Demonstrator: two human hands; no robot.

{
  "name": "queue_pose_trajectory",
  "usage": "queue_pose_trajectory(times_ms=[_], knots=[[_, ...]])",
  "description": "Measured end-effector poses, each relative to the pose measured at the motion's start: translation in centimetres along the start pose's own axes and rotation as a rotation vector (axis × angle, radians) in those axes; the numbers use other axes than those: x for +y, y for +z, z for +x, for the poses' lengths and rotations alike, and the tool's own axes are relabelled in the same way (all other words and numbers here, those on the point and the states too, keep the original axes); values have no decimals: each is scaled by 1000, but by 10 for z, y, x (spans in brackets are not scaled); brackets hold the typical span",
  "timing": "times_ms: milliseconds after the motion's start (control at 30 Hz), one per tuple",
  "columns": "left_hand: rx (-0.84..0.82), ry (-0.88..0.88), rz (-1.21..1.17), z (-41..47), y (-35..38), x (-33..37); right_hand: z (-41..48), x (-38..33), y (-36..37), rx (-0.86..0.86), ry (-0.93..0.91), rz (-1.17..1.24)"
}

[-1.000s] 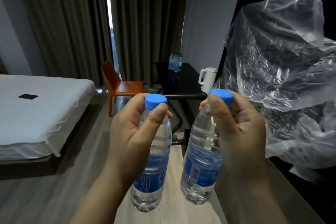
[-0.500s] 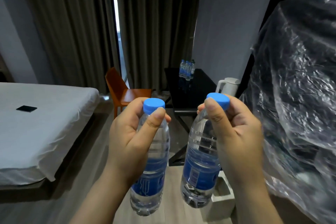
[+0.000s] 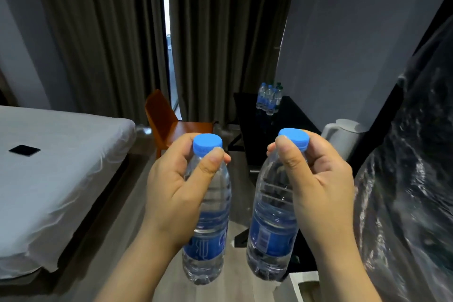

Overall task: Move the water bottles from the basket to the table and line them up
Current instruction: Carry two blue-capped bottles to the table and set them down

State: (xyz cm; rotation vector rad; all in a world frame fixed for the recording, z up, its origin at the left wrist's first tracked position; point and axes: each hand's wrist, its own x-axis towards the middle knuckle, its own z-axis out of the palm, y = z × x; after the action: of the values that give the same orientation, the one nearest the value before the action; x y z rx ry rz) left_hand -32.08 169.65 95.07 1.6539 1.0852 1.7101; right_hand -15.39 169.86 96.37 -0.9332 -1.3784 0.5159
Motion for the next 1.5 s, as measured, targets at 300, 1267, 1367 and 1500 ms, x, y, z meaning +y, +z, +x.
queue_pose_trajectory(times_ms=[300, 1267, 1367, 1500], knots=[[-78, 38, 0, 141, -42, -88, 101, 65, 105, 87, 28, -57], [-210, -53, 11, 464, 29, -333, 404, 309, 218, 150, 62, -43], [-242, -42, 1, 490, 41, -354, 427, 333, 220, 162, 92, -86], [-286, -59, -43, 526, 57, -390, 457, 364, 225, 199, 107, -93]])
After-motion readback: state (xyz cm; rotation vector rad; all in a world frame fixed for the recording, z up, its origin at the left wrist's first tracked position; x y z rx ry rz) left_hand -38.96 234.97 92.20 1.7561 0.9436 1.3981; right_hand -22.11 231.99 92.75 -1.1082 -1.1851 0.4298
